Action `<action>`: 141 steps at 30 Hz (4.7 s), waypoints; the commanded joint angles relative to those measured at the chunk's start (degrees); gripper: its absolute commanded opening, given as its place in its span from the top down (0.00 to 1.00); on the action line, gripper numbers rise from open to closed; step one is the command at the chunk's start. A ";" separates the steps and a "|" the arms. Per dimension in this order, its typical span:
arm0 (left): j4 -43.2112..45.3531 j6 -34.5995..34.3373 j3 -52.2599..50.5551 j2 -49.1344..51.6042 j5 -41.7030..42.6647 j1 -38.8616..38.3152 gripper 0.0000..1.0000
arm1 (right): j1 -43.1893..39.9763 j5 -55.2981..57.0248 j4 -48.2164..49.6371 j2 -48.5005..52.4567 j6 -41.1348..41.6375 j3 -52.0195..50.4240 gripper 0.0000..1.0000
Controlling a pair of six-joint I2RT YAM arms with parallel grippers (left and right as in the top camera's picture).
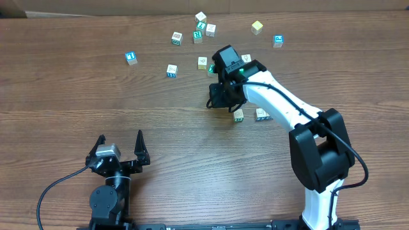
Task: Form a horizontal line
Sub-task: 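Open the right gripper and push the 5 block against the row, then press the three blocks together into a straight row with the right gripper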
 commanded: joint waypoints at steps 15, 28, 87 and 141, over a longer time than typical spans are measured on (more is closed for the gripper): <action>0.02 1.27 -0.22 -0.59 -0.13 0.31 0.01 | 2.05 10.12 -9.33 1.25 2.91 -0.61 0.96; 0.02 1.27 -0.22 -0.59 -0.13 0.31 0.00 | 1.40 12.44 -9.90 1.75 2.51 -1.31 0.96; 0.02 1.27 -0.22 -0.59 -0.13 0.31 0.01 | -2.36 21.62 -2.58 1.75 0.74 -2.89 0.96; 0.02 1.27 -0.22 -0.59 -0.13 0.31 0.00 | -4.26 6.54 -4.50 1.75 -8.96 -2.89 0.96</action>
